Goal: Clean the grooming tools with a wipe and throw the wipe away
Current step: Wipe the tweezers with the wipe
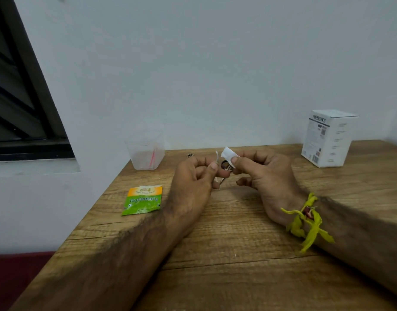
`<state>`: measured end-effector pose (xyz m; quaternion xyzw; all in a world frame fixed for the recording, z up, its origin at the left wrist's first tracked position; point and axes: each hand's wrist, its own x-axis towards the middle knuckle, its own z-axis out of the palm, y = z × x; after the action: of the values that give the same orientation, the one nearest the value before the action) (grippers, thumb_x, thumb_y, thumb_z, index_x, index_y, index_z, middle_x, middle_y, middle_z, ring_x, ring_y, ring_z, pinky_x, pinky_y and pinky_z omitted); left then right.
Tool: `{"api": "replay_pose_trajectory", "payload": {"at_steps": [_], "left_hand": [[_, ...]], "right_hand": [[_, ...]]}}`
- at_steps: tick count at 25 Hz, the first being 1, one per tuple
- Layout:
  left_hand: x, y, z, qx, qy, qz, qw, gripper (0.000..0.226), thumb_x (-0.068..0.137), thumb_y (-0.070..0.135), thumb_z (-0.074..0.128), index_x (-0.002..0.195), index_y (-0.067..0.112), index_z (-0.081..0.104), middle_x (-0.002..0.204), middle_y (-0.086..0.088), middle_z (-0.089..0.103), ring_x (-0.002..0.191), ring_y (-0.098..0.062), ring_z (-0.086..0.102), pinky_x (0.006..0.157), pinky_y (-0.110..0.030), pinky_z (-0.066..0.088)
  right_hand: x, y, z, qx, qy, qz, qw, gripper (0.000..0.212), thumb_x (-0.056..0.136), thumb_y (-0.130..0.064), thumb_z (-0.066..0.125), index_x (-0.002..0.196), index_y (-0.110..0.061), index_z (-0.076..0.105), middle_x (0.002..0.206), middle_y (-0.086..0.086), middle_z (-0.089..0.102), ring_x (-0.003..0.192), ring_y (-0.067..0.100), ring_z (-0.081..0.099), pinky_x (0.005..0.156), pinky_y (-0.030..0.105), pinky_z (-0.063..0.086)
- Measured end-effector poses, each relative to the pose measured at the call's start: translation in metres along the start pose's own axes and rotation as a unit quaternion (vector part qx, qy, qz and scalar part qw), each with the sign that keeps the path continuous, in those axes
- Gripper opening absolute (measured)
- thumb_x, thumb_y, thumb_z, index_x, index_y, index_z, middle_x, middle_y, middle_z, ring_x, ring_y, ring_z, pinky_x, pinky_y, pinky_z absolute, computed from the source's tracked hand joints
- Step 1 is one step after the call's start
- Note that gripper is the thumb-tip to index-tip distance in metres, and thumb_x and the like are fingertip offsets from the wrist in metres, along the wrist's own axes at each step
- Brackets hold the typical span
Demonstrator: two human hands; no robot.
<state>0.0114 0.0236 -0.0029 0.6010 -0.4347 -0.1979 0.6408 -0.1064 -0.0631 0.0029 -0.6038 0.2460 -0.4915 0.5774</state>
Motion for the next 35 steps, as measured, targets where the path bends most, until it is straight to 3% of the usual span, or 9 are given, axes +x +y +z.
{"api": "replay_pose_trajectory", "payload": {"at_steps": [4, 7, 14, 19, 25, 29, 35], "left_hand": [[-0.002, -0.001, 0.0, 0.004, -0.023, 0.009, 1.0, 0.002, 0.098, 0.017, 0.063, 0.098, 0.015, 0.064, 0.084, -0.006, 0.076, 0.063, -0.015, 0.068, 0.045, -0.022, 0.049], [-0.003, -0.002, -0.001, 0.008, -0.017, -0.001, 1.0, 0.016, 0.086, 0.012, 0.078, 0.097, 0.014, 0.066, 0.084, -0.01, 0.073, 0.063, -0.02, 0.072, 0.05, -0.025, 0.055], [-0.001, -0.002, -0.002, 0.059, 0.027, -0.009, 0.998, 0.016, 0.085, 0.006, 0.078, 0.092, 0.016, 0.068, 0.092, -0.009, 0.072, 0.063, -0.023, 0.076, 0.066, -0.041, 0.064], [-0.003, 0.003, -0.003, 0.126, 0.047, 0.029, 0.99, 0.017, 0.085, 0.004, 0.075, 0.085, 0.019, 0.067, 0.077, -0.003, 0.072, 0.056, -0.015, 0.074, 0.052, -0.028, 0.061], [-0.007, 0.009, 0.0, 0.185, 0.059, 0.06, 0.979, 0.013, 0.086, 0.009, 0.074, 0.088, 0.02, 0.067, 0.083, -0.002, 0.071, 0.056, -0.012, 0.072, 0.047, -0.028, 0.059], [-0.009, 0.01, 0.002, 0.217, 0.057, 0.089, 0.97, 0.011, 0.086, 0.014, 0.076, 0.09, 0.02, 0.067, 0.083, 0.002, 0.07, 0.064, -0.016, 0.073, 0.059, -0.041, 0.062], [-0.009, 0.009, 0.005, 0.235, 0.06, 0.107, 0.964, 0.015, 0.084, 0.015, 0.077, 0.087, 0.021, 0.064, 0.077, 0.003, 0.068, 0.067, -0.017, 0.072, 0.065, -0.039, 0.06]], "right_hand": [[-0.001, -0.001, 0.003, 0.01, -0.005, 0.038, 0.999, 0.008, 0.084, -0.008, 0.074, 0.09, -0.005, 0.077, 0.087, 0.012, 0.076, 0.07, 0.013, 0.067, 0.058, 0.03, 0.05], [-0.002, -0.004, 0.002, 0.024, -0.005, 0.052, 0.998, 0.009, 0.084, -0.008, 0.073, 0.091, -0.003, 0.075, 0.087, 0.016, 0.075, 0.072, 0.016, 0.066, 0.059, 0.029, 0.05], [-0.001, -0.006, 0.003, 0.046, 0.007, 0.051, 0.998, 0.003, 0.084, -0.006, 0.073, 0.087, -0.006, 0.075, 0.085, 0.014, 0.072, 0.072, 0.016, 0.062, 0.057, 0.028, 0.048], [0.0, -0.003, 0.004, 0.032, 0.023, 0.063, 0.997, 0.005, 0.083, -0.006, 0.074, 0.08, -0.011, 0.075, 0.081, 0.009, 0.073, 0.068, 0.013, 0.063, 0.057, 0.028, 0.049], [-0.003, 0.0, 0.008, 0.036, 0.031, 0.074, 0.996, 0.005, 0.081, -0.006, 0.076, 0.077, -0.009, 0.075, 0.073, 0.006, 0.073, 0.062, 0.011, 0.064, 0.054, 0.026, 0.051], [-0.003, -0.001, 0.009, 0.061, 0.047, 0.08, 0.994, 0.005, 0.08, -0.008, 0.078, 0.077, -0.01, 0.074, 0.073, 0.005, 0.073, 0.063, 0.01, 0.065, 0.053, 0.024, 0.051], [-0.003, -0.002, 0.009, 0.07, 0.04, 0.09, 0.993, 0.004, 0.08, -0.007, 0.077, 0.078, -0.008, 0.074, 0.073, 0.006, 0.074, 0.062, 0.011, 0.066, 0.053, 0.024, 0.05]]}}
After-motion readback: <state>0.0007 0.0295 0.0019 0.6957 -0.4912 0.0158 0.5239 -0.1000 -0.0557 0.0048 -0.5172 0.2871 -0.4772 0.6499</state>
